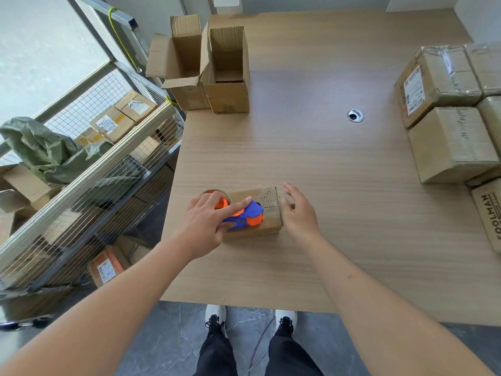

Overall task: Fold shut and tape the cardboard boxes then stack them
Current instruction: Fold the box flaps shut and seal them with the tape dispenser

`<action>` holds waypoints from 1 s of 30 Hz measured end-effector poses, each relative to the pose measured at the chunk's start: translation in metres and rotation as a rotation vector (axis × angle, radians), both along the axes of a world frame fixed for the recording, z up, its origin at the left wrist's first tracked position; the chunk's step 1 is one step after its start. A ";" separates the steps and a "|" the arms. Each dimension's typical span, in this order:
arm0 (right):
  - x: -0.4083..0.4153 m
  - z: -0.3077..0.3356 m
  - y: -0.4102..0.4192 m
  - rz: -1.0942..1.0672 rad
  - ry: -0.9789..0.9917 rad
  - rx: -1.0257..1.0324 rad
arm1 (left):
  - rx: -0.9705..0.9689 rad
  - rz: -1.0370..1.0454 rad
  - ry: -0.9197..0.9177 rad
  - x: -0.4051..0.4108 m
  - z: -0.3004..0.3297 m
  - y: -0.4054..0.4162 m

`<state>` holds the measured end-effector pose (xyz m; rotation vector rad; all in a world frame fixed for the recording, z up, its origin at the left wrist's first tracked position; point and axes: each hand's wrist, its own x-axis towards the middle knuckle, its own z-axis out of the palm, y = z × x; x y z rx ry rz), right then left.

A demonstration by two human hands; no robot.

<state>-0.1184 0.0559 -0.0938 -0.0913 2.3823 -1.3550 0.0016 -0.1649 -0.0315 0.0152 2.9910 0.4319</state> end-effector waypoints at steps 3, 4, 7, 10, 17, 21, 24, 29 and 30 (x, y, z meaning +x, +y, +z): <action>0.013 0.002 -0.029 0.051 0.005 -0.159 | 0.004 -0.002 0.002 0.001 0.002 -0.001; 0.015 0.001 -0.034 0.069 -0.012 -0.187 | 0.010 -0.004 -0.001 0.001 0.003 -0.001; 0.016 -0.008 -0.038 0.052 -0.005 -0.242 | 0.026 -0.001 -0.001 0.000 0.004 -0.001; 0.015 -0.018 -0.036 0.079 0.076 -0.197 | 0.031 -0.012 -0.013 -0.005 0.007 0.000; 0.014 -0.026 -0.036 0.133 0.062 -0.127 | 0.112 -0.045 -0.171 -0.025 0.027 -0.013; 0.015 -0.027 -0.037 0.135 0.070 -0.096 | 0.257 -0.007 -0.272 -0.032 0.038 -0.023; 0.015 -0.027 -0.035 0.155 0.084 -0.086 | 0.324 0.014 -0.342 -0.033 0.043 -0.030; 0.014 -0.029 -0.036 0.159 0.089 -0.083 | 0.278 0.009 -0.399 -0.039 0.047 -0.034; 0.014 -0.028 -0.036 0.154 0.090 -0.080 | 0.223 -0.008 -0.395 -0.039 0.048 -0.034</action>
